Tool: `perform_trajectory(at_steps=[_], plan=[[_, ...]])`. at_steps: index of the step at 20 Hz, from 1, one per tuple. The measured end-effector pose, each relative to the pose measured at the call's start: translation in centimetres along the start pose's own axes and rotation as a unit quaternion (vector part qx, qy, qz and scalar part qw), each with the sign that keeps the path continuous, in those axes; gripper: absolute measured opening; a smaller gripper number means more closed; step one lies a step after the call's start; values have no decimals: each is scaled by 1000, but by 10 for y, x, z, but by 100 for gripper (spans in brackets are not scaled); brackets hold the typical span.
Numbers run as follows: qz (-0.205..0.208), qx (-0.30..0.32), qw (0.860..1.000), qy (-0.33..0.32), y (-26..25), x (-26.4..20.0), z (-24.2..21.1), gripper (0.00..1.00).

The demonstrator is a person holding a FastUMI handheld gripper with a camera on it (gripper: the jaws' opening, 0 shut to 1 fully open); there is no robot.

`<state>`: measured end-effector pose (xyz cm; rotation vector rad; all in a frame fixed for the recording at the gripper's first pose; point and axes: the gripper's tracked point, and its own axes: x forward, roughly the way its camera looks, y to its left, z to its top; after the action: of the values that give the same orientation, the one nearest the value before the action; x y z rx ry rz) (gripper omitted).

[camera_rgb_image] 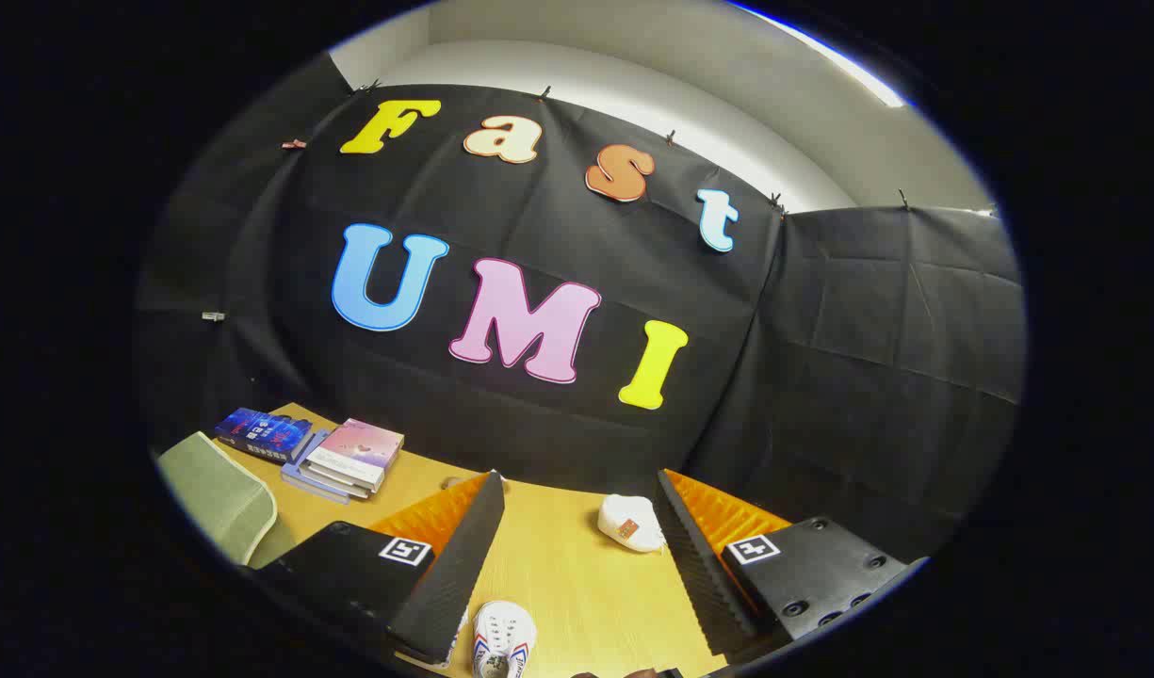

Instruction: Open the storage box then place both shoes into the box .Put the left shoe in first, then the right shoe, with the right side of both shoes facing outward in a uniform manner.

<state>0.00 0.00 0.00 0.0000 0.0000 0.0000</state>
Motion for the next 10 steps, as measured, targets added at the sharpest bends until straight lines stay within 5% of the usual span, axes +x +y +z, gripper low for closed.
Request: perform_trajectory(at_steps=[10], plan=[[25, -2, 1000, -8, 8, 3, 8, 97]])
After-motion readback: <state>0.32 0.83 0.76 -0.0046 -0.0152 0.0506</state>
